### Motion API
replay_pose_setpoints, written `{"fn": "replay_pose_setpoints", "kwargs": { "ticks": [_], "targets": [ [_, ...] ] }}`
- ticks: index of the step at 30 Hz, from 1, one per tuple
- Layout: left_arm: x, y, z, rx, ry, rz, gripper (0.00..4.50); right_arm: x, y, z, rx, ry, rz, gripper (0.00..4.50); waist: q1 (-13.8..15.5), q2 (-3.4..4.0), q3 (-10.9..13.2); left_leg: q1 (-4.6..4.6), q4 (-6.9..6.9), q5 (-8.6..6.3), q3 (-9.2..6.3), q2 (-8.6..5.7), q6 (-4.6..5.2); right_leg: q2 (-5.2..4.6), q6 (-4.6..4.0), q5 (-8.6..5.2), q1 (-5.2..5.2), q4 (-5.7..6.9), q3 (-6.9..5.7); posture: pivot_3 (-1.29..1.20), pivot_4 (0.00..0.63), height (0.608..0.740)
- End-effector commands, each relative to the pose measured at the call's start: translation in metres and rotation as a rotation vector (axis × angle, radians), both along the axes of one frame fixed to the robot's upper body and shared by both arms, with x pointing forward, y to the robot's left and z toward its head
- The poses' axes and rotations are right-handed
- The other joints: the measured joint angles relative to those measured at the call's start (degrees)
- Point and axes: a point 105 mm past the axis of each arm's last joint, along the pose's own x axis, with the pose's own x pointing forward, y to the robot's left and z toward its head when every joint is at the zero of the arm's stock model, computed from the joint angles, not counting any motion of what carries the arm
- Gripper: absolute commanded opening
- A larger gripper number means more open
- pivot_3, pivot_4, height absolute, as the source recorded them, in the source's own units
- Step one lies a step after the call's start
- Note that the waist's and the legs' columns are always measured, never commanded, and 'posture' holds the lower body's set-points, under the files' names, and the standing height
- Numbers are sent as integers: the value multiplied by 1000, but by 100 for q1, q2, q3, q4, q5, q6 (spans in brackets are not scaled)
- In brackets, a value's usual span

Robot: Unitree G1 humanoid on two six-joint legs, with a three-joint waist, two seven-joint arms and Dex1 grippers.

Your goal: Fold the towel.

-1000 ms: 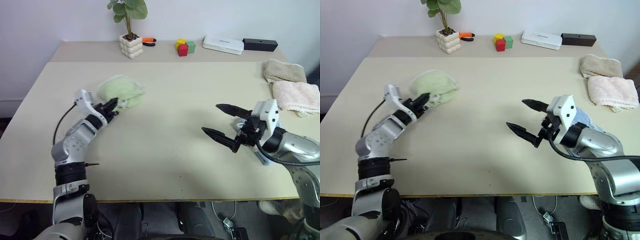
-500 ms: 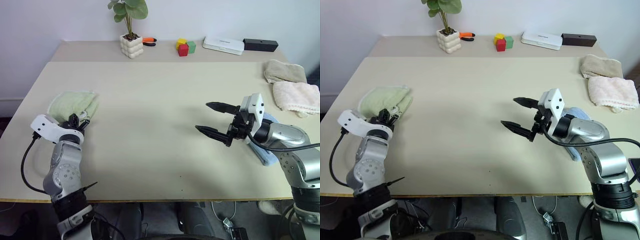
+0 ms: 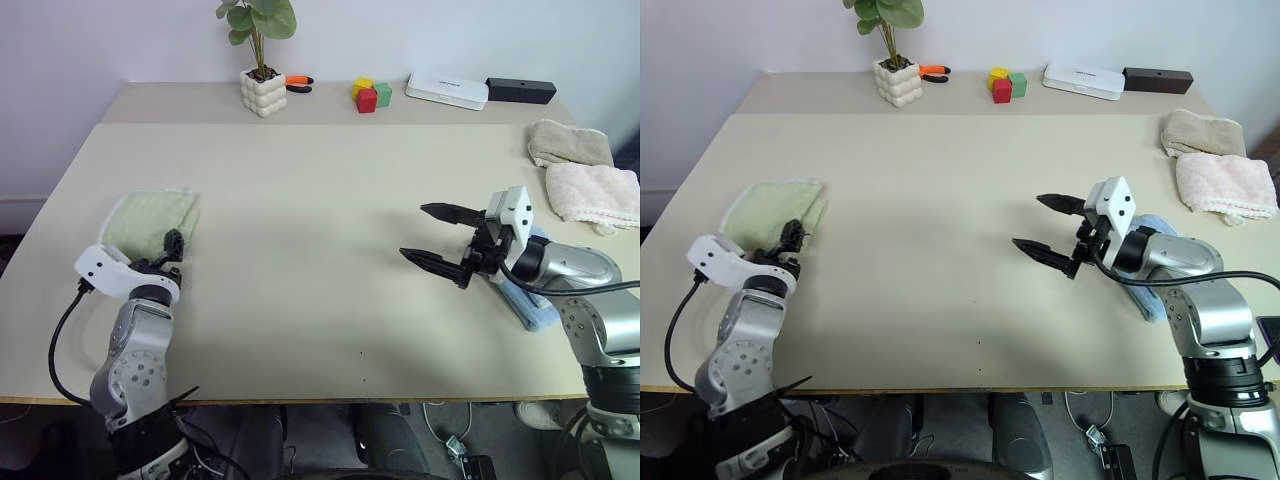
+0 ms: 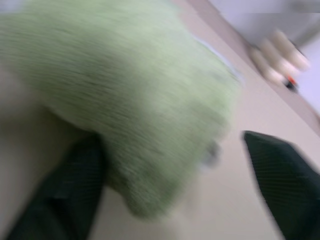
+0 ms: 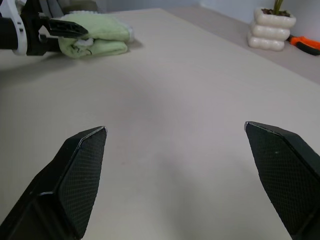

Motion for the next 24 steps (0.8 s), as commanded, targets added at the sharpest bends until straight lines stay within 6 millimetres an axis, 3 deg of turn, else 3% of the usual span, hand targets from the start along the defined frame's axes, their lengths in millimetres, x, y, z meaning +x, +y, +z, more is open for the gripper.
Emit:
{"fn": "replay_pose_setpoints", "kwargs": {
  "ticks": [1, 5, 8, 11, 16, 19, 24],
  "targets": [
    [-8, -35, 16, 30, -50, -189, 4440, -11, 3, 24, 86, -35, 67, 4500, 2, 0, 0, 0, 1, 0, 0, 0, 0, 0, 0, 0, 0, 0, 0, 0, 150, 740],
    [-13, -61, 16, 110, -44, -332, 4440, -15, 0, 30, 118, -9, 106, 4500, 3, 0, 0, -1, 1, 0, 0, 0, 0, 0, -3, -2, 0, 0, 0, 0, 150, 740],
    [-11, -60, 15, 100, -50, -357, 4440, -13, -1, 29, 101, 4, 99, 4500, -12, 0, 0, 1, 1, 0, 0, 0, 1, 0, -21, -11, 0, 0, 0, 0, 150, 740],
    [-9, -66, 21, 241, -78, -436, 4440, -11, -8, 30, 103, 8, 73, 4500, -6, 2, -1, 2, -2, 0, 0, 1, 1, 2, -21, -11, -2, 2, 0, 0, 150, 740],
    [10, -65, 44, 444, -192, -614, 4440, -9, -17, 28, 74, 1, 3, 4500, 15, 2, -1, 0, 1, 0, 2, 0, 1, 0, -25, -13, -1, -1, 1, 0, 150, 740],
    [35, -58, 55, 554, -266, -674, 4440, -5, -29, 27, 42, -13, -31, 4500, 20, 6, -2, 0, -2, 0, 6, 0, 1, -1, -26, -13, -1, -6, 1, 0, 150, 740],
    [46, -62, 53, 692, -264, -902, 4440, -3, -30, 30, 47, -37, -42, 4500, -34, 7, 0, -3, -11, -3, 11, 1, 5, 0, -18, -9, -7, -10, 4, 0, 150, 740]
  ]
}}
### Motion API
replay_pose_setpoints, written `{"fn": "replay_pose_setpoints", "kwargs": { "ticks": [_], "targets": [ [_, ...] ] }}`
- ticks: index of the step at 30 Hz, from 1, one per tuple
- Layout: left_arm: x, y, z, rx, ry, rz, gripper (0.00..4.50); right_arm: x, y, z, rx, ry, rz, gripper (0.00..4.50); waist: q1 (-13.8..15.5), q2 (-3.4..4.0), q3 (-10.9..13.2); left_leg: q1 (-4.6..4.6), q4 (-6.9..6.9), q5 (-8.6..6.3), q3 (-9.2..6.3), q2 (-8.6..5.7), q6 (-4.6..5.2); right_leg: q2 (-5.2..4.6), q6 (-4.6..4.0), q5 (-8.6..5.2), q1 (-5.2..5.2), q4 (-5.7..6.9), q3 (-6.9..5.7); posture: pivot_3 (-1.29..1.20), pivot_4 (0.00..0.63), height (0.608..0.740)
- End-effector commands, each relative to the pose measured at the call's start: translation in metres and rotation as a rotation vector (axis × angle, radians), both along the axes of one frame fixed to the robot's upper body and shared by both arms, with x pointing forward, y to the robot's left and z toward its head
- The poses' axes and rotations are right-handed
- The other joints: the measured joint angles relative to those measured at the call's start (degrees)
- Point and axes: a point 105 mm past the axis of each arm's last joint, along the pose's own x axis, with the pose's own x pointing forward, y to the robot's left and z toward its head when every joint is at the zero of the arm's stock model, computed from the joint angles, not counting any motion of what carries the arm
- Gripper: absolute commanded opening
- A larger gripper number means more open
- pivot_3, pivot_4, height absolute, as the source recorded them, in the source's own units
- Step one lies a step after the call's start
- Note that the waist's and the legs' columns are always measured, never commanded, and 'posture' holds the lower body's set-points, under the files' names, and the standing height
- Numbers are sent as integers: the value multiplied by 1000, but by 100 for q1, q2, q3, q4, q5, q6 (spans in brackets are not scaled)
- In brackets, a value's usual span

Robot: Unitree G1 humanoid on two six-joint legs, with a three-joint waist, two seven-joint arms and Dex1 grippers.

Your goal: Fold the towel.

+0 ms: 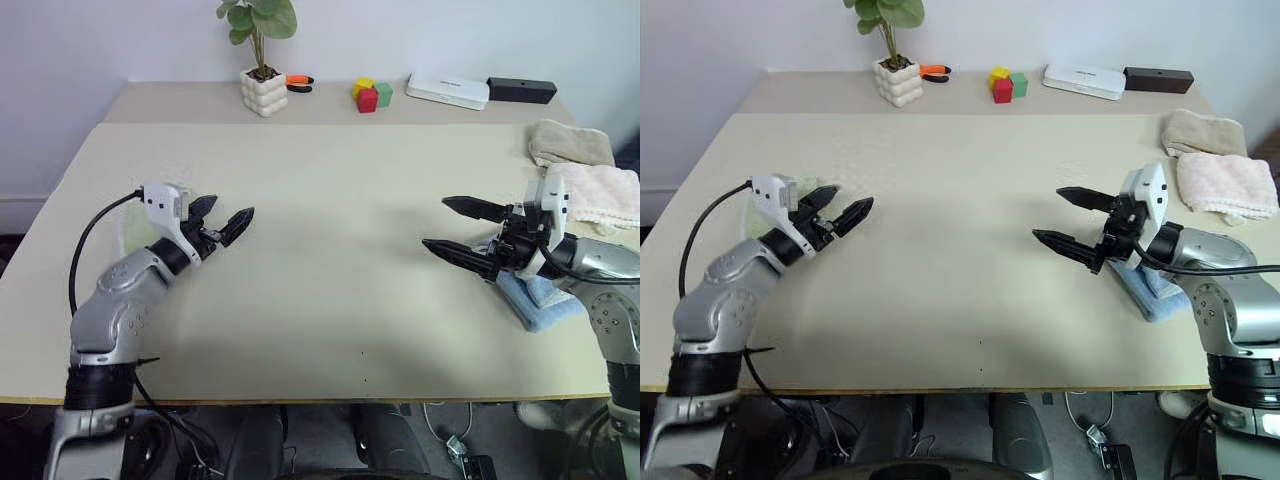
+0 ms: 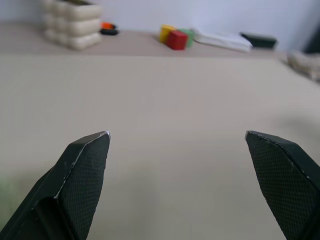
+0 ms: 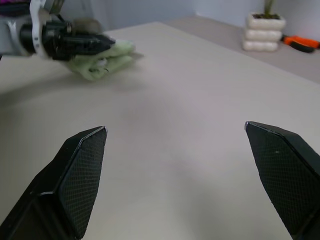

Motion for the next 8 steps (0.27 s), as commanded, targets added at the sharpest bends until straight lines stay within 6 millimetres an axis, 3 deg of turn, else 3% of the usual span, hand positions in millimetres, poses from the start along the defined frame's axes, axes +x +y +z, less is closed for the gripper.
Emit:
{"fn": "replay_pose_setpoints", "kwargs": {
  "ticks": [1, 4, 8],
  "targets": [
    [4, -5, 7, 94, -66, -88, 4440, 1, -4, 12, -5, -63, -11, 4500, 6, 1, 0, 0, -1, 0, 0, 0, 1, 0, 14, 7, -3, 1, 0, 0, 150, 740],
    [6, -6, 19, 72, -116, -116, 4440, 3, -2, 14, -8, -68, -2, 4500, 9, 0, 2, 0, -4, 0, -1, 2, 1, 1, 16, 8, -4, 3, -2, 0, 150, 740],
    [-2, -3, 19, 97, -166, -124, 4440, 9, 4, 17, -6, -76, 26, 4500, -6, 2, 2, 2, 0, 0, -1, 3, 1, 1, 17, 9, -4, 8, 0, 0, 150, 740]
  ]
}}
